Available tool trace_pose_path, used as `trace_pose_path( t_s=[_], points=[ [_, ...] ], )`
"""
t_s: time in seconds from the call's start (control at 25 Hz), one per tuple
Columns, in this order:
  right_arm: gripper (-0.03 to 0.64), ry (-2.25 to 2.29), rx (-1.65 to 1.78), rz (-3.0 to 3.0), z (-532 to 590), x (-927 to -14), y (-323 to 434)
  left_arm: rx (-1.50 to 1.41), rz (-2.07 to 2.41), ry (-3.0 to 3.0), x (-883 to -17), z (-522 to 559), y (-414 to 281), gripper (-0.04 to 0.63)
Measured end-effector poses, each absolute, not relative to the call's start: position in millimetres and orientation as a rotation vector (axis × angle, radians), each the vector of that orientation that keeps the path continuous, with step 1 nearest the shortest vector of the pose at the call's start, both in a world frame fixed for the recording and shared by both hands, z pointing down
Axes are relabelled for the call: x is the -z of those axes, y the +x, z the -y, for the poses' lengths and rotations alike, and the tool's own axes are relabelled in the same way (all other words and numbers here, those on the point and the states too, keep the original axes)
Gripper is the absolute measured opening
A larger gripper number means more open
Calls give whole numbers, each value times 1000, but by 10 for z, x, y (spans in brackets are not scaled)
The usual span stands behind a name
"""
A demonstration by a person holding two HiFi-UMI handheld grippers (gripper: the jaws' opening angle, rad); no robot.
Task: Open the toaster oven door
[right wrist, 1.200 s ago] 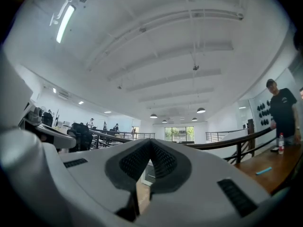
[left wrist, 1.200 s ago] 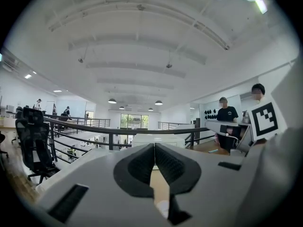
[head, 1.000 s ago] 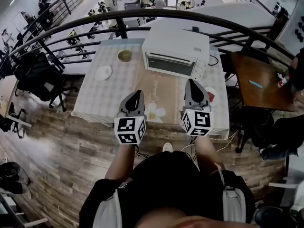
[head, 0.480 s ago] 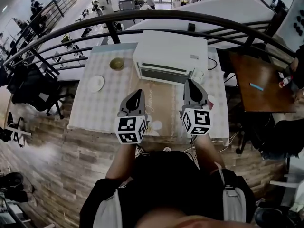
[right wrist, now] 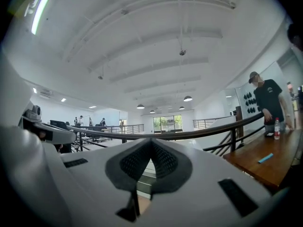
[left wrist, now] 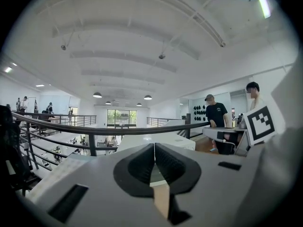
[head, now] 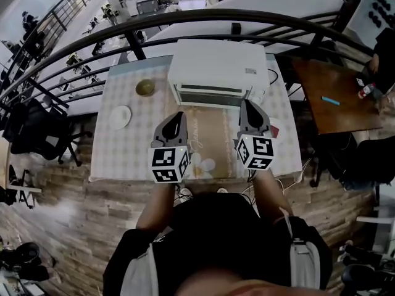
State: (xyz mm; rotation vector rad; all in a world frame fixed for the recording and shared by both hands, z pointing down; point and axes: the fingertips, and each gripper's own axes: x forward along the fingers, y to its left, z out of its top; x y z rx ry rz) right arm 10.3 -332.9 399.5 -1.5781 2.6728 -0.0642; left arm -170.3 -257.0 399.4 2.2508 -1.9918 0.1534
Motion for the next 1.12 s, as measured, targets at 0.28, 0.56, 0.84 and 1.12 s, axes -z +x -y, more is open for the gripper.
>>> trace_pose_path(
  t_s=[0.28, 0.56, 0.84, 1.12],
  points=[
    [88, -1626, 286, -2719, 3500, -4410, 21, -166, 1966, 2263, -4038, 2606, -1860, 15],
    [97, -1749, 478, -2692, 3863, -4794, 136, -167, 1962, 2244, -4114, 2581, -1967, 15],
    [107, -1833, 594, -2675, 4266, -5035, 197, -177, 1974, 2227, -4147, 2567, -2043, 15],
    [110, -1921, 656, -2668, 4560, -5202, 195, -190, 1980, 2218, -4171, 2544, -2092, 15]
  ],
)
